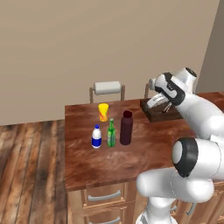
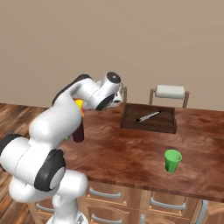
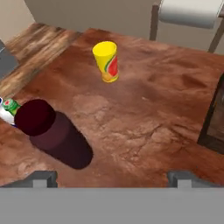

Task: Place the drinks on the dining counter in a tight cluster.

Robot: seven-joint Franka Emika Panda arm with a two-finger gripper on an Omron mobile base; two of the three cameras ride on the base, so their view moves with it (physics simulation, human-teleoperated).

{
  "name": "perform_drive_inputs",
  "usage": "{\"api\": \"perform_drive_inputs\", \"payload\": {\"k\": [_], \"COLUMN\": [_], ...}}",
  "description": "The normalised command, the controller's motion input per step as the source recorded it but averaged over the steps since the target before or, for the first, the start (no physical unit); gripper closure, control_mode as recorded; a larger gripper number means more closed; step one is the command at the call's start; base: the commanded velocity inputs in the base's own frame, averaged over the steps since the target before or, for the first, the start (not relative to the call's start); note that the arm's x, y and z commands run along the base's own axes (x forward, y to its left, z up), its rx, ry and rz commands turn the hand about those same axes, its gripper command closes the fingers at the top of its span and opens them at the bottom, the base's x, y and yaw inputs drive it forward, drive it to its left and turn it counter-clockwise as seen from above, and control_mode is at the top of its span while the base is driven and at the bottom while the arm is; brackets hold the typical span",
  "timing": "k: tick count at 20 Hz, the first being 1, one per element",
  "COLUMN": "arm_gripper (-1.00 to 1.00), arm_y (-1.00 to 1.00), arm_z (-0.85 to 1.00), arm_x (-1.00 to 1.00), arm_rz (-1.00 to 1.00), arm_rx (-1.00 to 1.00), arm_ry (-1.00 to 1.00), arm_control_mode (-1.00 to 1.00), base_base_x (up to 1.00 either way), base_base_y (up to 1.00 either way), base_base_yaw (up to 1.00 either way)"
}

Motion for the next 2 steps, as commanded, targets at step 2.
{"api": "perform_drive_inputs", "payload": {"k": [2], "arm_gripper": [-1.0], "arm_y": [0.0], "arm_z": [0.11], "arm_x": [-0.3], "arm_rz": [-0.34], "arm_rx": [-0.15], "arm_ry": [0.0], "arm_control_mode": [-1.0], "base_base_x": [0.0], "base_base_y": [0.0], "base_base_yaw": [0.0]}}
